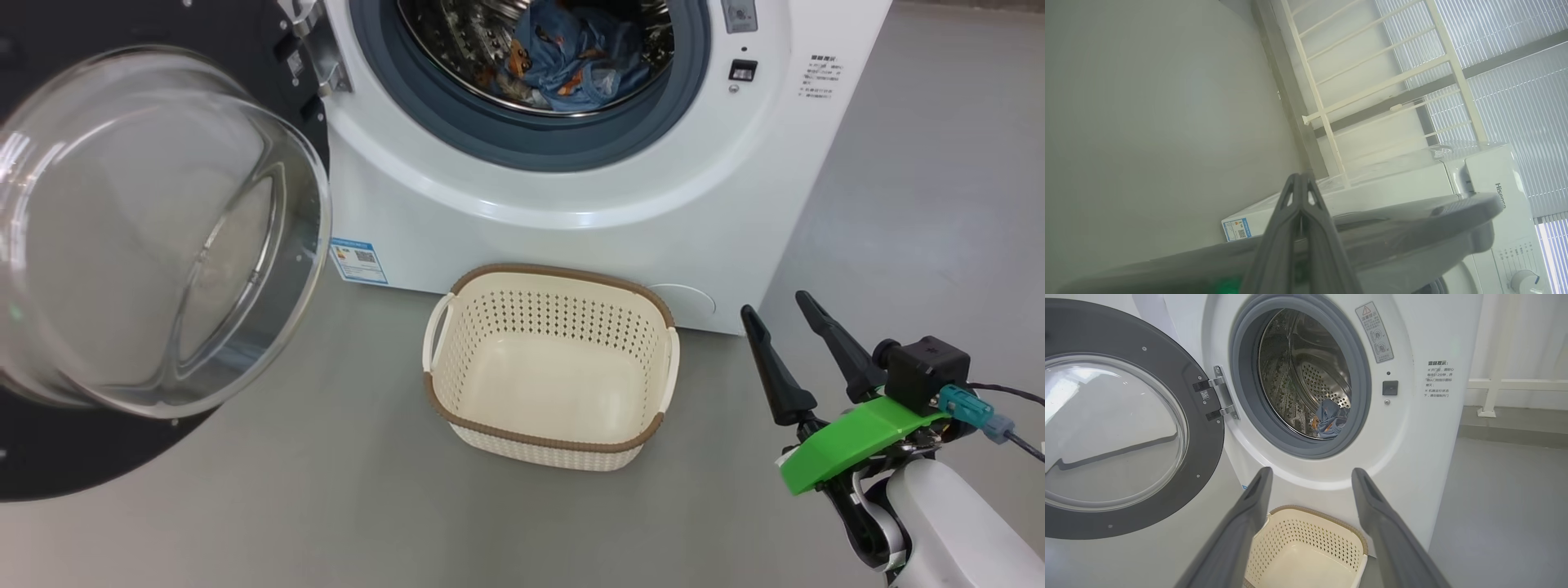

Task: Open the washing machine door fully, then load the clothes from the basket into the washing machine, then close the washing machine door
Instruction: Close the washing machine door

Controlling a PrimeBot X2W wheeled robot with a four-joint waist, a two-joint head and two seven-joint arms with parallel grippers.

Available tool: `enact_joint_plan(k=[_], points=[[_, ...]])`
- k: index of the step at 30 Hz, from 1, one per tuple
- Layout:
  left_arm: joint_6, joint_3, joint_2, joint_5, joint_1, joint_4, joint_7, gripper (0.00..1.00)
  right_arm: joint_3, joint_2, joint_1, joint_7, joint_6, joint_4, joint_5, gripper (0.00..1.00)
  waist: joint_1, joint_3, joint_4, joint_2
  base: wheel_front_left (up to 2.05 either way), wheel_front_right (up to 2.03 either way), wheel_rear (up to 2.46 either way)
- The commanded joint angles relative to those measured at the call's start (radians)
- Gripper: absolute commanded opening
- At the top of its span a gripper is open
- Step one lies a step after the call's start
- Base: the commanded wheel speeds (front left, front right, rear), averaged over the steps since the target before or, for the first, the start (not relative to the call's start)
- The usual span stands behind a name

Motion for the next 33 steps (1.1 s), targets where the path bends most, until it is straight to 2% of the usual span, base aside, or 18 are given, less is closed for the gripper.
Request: enact_joint_plan(k=[1, 11, 17, 23, 33], points=[[-0.006, -0.01, 0.042, 0.006, 0.005, -0.026, 0.044, 0.0, 0.006, 0.002, 0.003, -0.005, 0.006, -0.021, -0.003, 1.0, 0.0, -0.011, 0.008, 0.0, 0.0, 0.0, 0.0], [-0.007, -0.09, 0.015, -0.034, 0.069, -0.144, 0.353, 0.0, 0.007, 0.032, 0.03, -0.012, 0.006, -0.008, 0.011, 1.0, 0.0, -0.077, 0.05, 0.0, 0.0, 0.0, 0.0], [-0.006, -0.114, -0.009, -0.074, 0.122, -0.267, 0.497, 0.0, 0.01, 0.043, 0.033, -0.013, 0.006, -0.002, 0.016, 1.0, 0.0, -0.091, 0.056, 0.0, 0.0, 0.0, 0.0], [0.065, -0.12, -0.056, -0.126, 0.181, -0.426, 0.605, 0.0, 0.001, 0.05, 0.04, -0.014, 0.006, -0.008, 0.018, 1.0, 0.0, -0.089, 0.049, 0.0, 0.0, 0.0, 0.0], [0.223, -0.117, -0.152, -0.212, 0.27, -0.687, 0.708, 0.0, -0.017, 0.066, 0.047, -0.014, 0.006, -0.023, 0.013, 1.0, 0.0, -0.086, 0.012, 0.0, 0.0, 0.0, 0.0]])
